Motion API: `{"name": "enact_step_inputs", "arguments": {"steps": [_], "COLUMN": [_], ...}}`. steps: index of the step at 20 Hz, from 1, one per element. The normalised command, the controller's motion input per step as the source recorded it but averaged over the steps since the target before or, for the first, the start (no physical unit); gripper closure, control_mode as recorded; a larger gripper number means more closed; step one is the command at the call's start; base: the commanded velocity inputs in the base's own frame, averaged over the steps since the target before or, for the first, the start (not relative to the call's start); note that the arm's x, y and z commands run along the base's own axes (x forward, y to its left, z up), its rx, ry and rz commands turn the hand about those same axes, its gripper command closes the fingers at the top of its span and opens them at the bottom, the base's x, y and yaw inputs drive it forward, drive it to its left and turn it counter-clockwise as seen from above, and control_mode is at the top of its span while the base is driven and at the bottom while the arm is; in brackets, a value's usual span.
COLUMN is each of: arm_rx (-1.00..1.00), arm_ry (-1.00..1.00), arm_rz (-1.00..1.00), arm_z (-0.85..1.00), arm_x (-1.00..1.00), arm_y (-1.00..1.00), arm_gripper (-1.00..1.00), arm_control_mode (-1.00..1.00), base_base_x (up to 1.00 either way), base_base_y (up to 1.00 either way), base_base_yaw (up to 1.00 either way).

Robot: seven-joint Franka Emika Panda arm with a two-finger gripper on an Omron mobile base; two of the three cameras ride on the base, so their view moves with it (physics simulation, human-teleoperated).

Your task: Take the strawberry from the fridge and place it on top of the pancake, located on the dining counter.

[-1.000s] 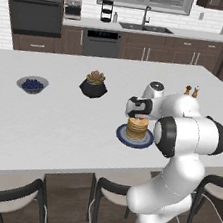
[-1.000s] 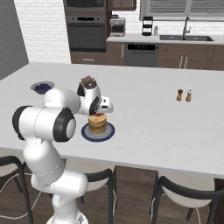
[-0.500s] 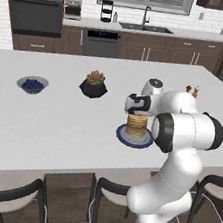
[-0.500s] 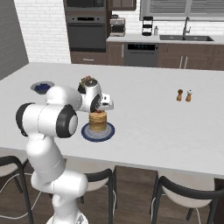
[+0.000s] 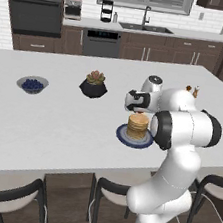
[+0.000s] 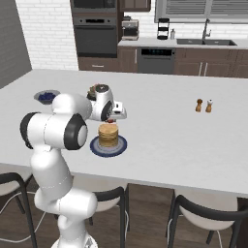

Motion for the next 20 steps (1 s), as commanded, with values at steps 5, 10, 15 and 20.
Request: {"name": "enact_step_inputs", "arguments": {"steps": [5,10,15,20], "arm_rx": [0.00,0.00,0.00,0.00], "arm_ry": [0.00,0.01,0.00,0.00], "arm_rz": [0.00,0.00,0.00,0.00], "arm_z": [0.00,0.00,0.00,0.00], "arm_x": [0.00,-0.22,-0.32,-0.18], "arm_y": [0.00,0.03,0.00,0.02], "arm_gripper": [1.00,1.00,1.00,1.00], "arm_control_mode": [-1.00,-1.00,-1.00,-1.00], "base_base_x": [0.00,0.00,0.00,0.00], "base_base_y": [0.00,0.00,0.00,0.00], "base_base_yaw": [0.00,0.00,0.00,0.00]}}
